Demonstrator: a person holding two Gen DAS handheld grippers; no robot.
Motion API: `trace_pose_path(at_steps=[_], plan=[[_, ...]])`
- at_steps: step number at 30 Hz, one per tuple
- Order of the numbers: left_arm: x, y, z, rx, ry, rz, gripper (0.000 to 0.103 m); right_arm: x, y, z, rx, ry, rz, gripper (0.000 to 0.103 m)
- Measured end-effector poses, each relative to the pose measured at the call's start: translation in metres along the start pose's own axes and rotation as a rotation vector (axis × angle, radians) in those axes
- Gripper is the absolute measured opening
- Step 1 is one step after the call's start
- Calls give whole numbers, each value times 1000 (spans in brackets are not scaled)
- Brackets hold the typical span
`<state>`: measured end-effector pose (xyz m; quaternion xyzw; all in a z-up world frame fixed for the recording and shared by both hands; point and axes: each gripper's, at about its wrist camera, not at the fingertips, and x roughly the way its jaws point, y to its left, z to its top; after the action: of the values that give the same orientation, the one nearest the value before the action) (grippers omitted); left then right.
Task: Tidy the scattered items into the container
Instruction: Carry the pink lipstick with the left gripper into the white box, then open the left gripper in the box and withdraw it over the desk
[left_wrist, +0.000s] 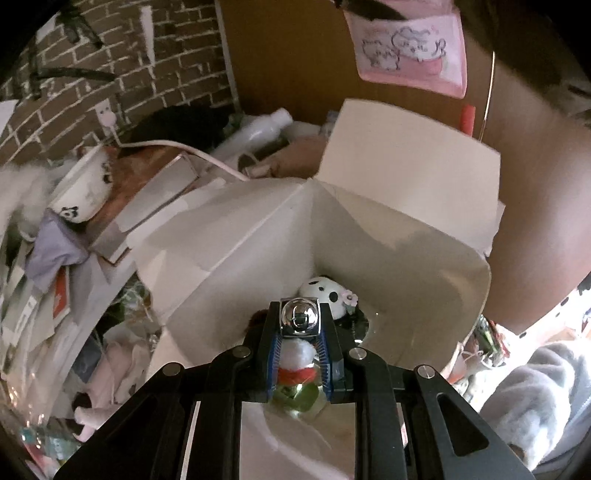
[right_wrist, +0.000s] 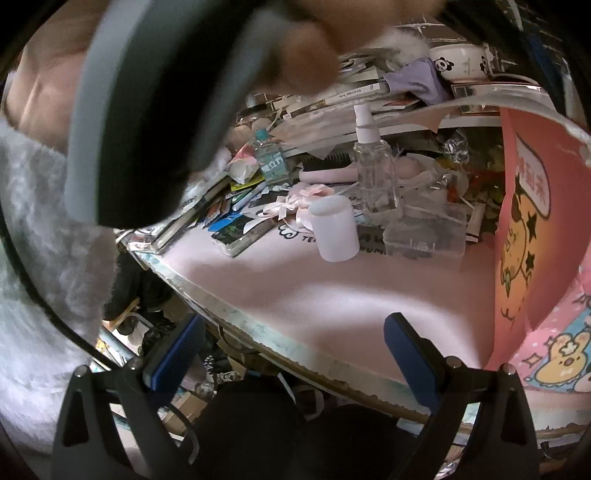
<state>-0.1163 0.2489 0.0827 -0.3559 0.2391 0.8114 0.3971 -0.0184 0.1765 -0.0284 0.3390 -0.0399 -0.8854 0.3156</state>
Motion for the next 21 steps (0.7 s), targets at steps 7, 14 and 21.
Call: trace_pose_path(at_steps=[7,14,21], plan=[[14,-1,-3,20,25,58,17,-2,-4,0,3,4,-9,97],[11,-1,-7,24,9,107,49,-2,-5,-1,9,9,-6,97],[-13,4,-12,22,-81,121,78,-2,-6,0,11,19,-3,97]])
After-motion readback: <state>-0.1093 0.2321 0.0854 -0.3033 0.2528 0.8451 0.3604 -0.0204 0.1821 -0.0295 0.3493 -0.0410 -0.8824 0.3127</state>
